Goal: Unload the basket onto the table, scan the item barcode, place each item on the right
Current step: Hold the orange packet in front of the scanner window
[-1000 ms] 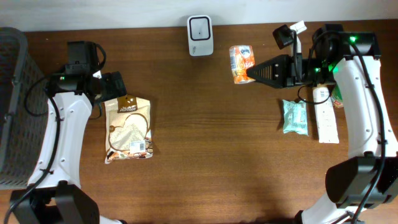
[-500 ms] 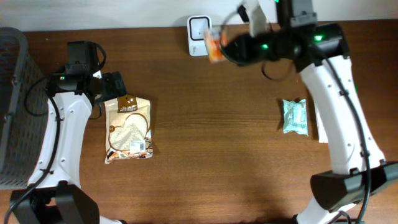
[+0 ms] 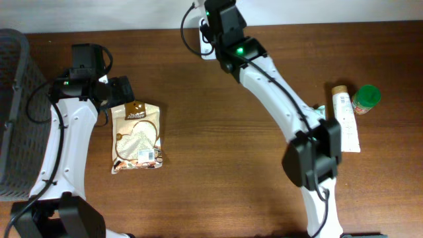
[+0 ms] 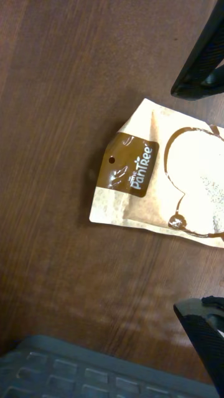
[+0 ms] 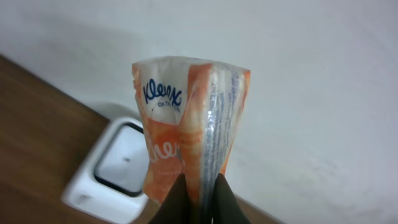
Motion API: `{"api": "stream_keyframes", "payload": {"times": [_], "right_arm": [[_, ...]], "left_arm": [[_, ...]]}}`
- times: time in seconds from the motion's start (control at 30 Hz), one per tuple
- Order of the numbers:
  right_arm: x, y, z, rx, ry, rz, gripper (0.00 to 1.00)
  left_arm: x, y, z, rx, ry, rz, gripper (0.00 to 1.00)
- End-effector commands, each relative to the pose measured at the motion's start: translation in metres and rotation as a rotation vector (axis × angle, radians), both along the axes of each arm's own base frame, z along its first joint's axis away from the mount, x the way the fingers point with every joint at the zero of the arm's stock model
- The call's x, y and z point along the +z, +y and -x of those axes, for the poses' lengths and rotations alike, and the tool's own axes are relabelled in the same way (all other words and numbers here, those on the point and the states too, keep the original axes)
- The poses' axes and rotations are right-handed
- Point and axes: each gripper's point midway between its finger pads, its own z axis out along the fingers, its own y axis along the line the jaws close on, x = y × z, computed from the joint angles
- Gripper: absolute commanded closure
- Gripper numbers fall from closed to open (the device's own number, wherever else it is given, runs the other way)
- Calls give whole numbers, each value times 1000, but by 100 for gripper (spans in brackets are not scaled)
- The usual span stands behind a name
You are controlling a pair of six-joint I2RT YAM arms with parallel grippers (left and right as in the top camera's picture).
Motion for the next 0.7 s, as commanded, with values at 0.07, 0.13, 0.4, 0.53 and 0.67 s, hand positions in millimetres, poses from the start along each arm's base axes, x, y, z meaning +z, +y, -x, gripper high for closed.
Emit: {"api": "stream_keyframes", "payload": {"times": [0.07, 0.13, 0.4, 0.53, 0.67], "right_arm": [[-60, -6, -23, 59, 27, 346, 96], [-79, -4, -26, 80, 47, 399, 96], [-106, -9, -31, 67, 78, 420, 96], [-114, -12, -35, 60, 72, 416, 96], [-122, -21, -46, 53, 51, 446, 96]], "left_arm": [[7, 2, -3, -12, -16, -17, 1], [7, 2, -3, -12, -16, -17, 1], [7, 2, -3, -12, -16, -17, 1], [7, 2, -3, -12, -16, -17, 1], [7, 2, -3, -12, -16, -17, 1]]}}
